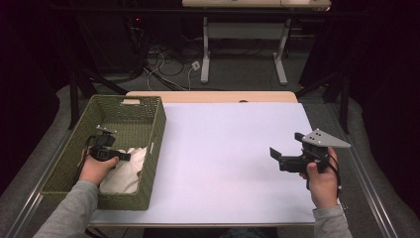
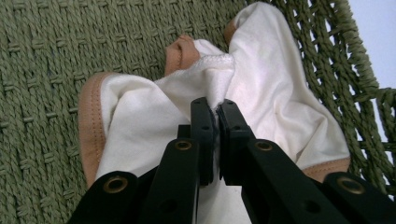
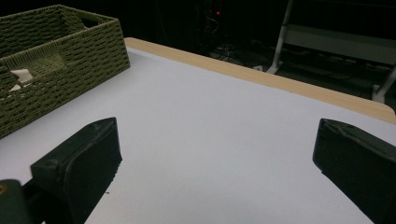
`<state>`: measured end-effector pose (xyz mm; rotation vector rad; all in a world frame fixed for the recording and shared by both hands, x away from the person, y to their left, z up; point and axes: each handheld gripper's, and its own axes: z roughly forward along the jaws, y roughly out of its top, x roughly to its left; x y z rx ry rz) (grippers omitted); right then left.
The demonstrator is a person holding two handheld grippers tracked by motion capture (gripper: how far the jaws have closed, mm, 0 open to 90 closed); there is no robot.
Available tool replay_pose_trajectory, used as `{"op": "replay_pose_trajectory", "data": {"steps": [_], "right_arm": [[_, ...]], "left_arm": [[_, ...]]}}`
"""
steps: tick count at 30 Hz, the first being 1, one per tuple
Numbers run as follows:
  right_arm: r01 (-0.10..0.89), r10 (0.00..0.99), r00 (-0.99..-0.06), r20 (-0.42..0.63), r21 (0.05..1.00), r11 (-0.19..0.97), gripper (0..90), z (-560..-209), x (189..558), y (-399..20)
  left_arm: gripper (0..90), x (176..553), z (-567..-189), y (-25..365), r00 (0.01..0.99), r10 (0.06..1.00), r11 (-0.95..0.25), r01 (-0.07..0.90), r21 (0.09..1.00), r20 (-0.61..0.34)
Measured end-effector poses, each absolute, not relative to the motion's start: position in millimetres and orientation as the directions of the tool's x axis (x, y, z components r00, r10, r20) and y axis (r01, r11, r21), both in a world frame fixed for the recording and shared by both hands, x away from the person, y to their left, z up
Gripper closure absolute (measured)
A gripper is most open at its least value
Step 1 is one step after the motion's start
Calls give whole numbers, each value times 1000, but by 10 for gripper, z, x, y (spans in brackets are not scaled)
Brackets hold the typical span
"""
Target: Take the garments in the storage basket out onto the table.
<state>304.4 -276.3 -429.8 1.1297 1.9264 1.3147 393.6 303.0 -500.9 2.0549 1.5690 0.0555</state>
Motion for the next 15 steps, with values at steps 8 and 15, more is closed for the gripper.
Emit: {"op": "replay_pose_trajectory", "data": {"steps": [8,15], "right_arm": [[334,866,-500,22,928,168,9,-4306,3047,-2762],[332,867,-498,22,928,167,9,-4303,3046,-2769]], "left_arm": [[868,3905,-4950,3037,313,903,-139,861,490,-295],[870,3866,-4900,3044,319,903,-125,836,534,-288]]}}
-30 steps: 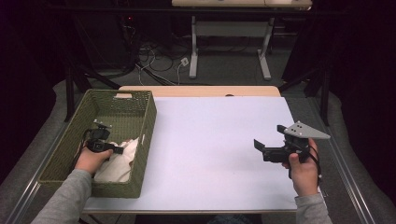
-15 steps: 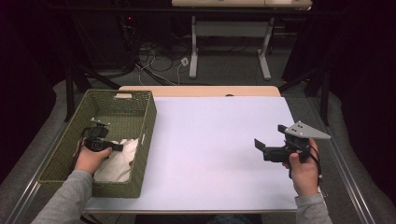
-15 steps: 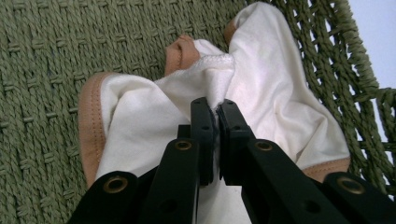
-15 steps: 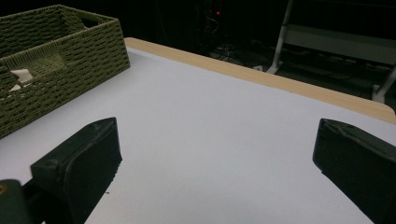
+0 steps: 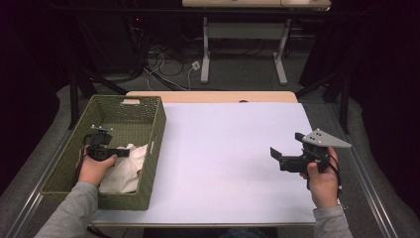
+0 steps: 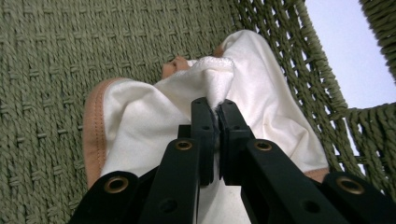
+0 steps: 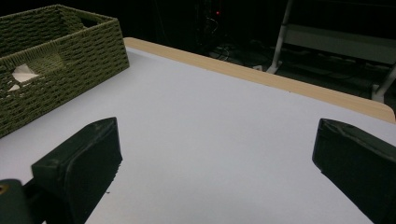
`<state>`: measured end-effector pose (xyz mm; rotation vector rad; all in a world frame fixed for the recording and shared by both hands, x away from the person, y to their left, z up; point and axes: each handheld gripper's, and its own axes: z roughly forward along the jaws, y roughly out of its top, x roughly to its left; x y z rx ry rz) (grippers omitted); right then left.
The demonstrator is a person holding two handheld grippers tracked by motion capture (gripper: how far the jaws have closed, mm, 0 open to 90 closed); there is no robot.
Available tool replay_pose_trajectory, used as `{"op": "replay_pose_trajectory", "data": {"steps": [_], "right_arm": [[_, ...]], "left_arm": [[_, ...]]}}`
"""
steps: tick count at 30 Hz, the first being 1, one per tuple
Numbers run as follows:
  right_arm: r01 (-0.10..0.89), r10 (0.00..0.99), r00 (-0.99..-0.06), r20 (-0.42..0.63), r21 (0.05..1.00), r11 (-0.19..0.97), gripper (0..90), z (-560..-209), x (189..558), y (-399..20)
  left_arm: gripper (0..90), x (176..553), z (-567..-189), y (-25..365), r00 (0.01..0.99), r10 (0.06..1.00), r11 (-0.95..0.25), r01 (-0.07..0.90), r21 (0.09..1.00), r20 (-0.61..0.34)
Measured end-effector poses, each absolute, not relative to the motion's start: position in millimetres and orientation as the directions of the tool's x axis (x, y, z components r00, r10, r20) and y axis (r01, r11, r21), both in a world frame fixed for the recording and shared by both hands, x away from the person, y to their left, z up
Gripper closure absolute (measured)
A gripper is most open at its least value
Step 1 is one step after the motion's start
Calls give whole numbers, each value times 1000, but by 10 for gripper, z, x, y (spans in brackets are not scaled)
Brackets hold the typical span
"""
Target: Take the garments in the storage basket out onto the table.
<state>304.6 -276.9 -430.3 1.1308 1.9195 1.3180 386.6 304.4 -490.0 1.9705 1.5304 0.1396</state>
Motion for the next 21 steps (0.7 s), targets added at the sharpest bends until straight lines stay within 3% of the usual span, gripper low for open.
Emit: {"op": "replay_pose_trajectory", "data": {"steps": [21], "right_arm": [[337,868,-496,25,927,166,9,-4309,3047,-2771]], "left_arm": [[874,3734,-4699,3128,323,899,-51,748,662,-296]]}}
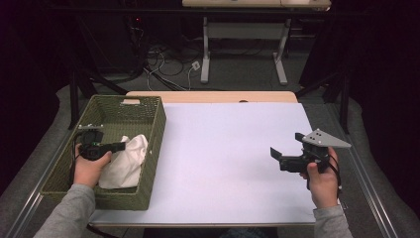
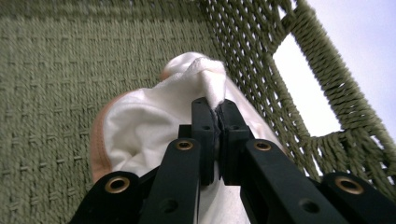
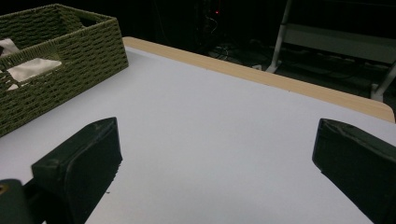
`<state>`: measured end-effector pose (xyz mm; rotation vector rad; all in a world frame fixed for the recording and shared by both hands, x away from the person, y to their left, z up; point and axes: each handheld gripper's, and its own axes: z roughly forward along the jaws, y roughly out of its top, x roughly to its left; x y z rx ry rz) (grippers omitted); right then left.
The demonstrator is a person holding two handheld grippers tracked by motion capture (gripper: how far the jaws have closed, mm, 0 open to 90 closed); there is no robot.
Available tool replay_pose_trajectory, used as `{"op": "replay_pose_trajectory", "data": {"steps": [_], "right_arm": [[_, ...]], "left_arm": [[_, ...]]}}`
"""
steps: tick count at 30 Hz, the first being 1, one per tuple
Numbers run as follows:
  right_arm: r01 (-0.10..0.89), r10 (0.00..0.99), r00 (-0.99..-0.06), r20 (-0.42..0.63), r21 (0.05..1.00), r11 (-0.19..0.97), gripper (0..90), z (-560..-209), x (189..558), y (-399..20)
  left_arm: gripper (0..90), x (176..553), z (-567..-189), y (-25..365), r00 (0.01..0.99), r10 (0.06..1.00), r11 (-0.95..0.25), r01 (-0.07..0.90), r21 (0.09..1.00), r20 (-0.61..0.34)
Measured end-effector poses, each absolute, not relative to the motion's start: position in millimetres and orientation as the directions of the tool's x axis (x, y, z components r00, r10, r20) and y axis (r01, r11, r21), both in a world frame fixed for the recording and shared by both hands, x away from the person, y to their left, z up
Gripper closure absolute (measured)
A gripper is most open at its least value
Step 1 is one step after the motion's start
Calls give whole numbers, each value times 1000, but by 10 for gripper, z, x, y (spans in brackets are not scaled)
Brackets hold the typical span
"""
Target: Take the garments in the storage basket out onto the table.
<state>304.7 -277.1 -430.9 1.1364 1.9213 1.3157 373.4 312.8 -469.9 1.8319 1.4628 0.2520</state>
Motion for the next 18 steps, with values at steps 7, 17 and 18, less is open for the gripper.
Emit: {"op": "replay_pose_trajectory", "data": {"steps": [7,17,18], "right_arm": [[336,869,-495,26,928,164,9,-4304,3044,-2771],[335,868,-496,26,928,163,9,-4309,3045,-2768],[335,868,-496,26,928,163,9,-4308,3043,-2768]], "left_arm": [[874,3674,-4633,3189,320,899,-18,711,703,-300],[875,3566,-4587,3254,317,896,39,643,765,-312],[875,3557,-4578,3259,315,897,44,636,770,-311]]}}
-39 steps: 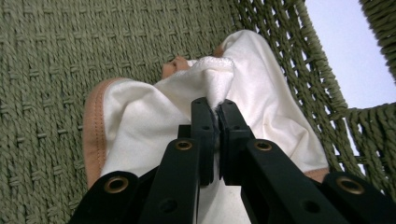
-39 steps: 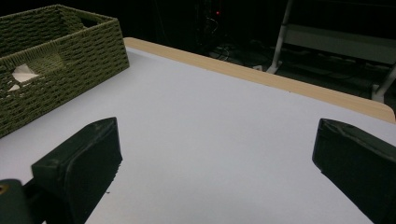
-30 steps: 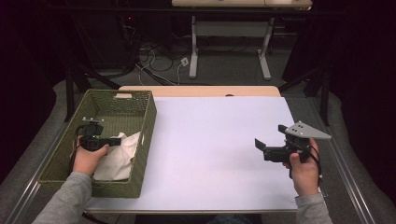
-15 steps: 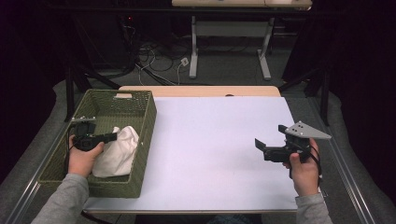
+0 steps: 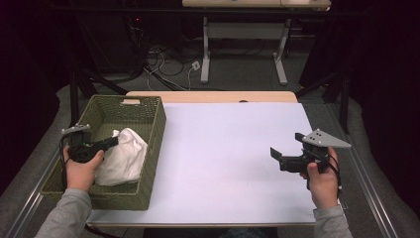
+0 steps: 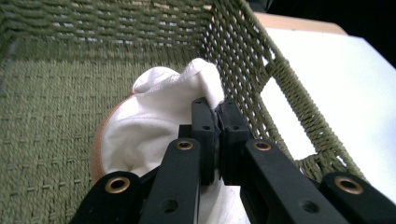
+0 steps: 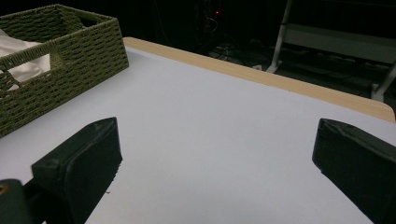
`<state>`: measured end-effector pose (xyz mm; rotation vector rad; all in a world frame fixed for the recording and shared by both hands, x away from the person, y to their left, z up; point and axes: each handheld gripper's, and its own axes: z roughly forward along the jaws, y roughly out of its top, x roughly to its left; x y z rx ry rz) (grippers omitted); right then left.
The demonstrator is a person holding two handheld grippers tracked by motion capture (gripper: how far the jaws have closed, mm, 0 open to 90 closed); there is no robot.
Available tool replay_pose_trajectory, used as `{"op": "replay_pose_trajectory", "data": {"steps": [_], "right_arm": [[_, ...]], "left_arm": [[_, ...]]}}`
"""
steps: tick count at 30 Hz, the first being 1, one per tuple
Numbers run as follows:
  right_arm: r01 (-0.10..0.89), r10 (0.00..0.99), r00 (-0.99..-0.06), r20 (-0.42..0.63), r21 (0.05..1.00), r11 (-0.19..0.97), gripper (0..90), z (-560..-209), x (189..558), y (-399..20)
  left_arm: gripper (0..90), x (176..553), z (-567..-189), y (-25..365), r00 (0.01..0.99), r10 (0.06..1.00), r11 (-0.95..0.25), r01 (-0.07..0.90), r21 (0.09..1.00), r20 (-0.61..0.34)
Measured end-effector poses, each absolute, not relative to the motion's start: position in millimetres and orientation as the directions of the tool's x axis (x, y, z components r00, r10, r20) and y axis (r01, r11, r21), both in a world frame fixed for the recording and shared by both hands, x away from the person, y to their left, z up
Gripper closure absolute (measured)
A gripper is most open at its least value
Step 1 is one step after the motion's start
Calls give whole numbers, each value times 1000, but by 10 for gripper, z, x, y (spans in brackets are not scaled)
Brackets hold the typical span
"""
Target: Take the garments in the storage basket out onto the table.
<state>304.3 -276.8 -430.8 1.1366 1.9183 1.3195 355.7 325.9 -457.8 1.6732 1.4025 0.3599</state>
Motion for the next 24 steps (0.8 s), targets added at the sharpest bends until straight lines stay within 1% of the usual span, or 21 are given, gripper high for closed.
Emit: {"op": "replay_pose_trajectory", "data": {"steps": [6,24], "right_arm": [[335,868,-496,27,928,163,9,-4307,3042,-2770],[330,867,-498,18,928,171,9,-4314,3047,-2763]], "left_arm": [[875,3502,-4534,3301,308,898,78,591,803,-314],[876,3371,-4400,3405,303,904,113,509,853,-301]]}}
